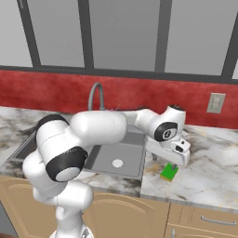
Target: Soak the sponge with water for a few seconds and then drop it inside the sink.
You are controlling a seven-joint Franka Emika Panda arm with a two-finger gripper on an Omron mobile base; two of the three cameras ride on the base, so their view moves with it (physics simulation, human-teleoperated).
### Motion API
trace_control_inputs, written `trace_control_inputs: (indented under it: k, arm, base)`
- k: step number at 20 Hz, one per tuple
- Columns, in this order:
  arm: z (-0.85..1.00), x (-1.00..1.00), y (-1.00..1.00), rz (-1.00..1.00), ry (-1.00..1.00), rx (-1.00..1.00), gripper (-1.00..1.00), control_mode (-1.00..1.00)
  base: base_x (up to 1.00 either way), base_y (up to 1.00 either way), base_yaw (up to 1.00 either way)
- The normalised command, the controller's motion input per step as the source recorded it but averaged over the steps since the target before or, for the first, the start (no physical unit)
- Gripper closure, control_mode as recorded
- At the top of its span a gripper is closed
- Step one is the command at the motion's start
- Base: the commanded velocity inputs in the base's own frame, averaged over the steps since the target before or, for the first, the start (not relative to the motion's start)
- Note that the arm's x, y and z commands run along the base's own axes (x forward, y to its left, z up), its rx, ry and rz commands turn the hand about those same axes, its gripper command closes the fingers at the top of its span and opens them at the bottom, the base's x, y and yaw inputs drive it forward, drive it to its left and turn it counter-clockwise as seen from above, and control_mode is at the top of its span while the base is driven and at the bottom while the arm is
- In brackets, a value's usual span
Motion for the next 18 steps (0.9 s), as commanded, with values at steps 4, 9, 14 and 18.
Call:
trace_control_inputs:
  k: [4, 9, 14, 18]
  arm:
    - [-0.15, 0.08, 0.00, -0.06, -0.10, 0.00, -1.00, -1.00]
    - [-0.06, 0.06, 0.00, -0.06, -0.13, 0.00, -1.00, -1.00]
    - [0.00, 0.00, -0.01, -0.04, -0.06, 0.00, -1.00, -1.00]
    - [0.00, 0.02, -0.04, 0.00, 0.00, -0.01, -1.00, -1.00]
  base:
    - [0.00, 0.00, 0.00]
    - [0.00, 0.00, 0.00]
    - [0.00, 0.00, 0.00]
    - [0.00, 0.00, 0.00]
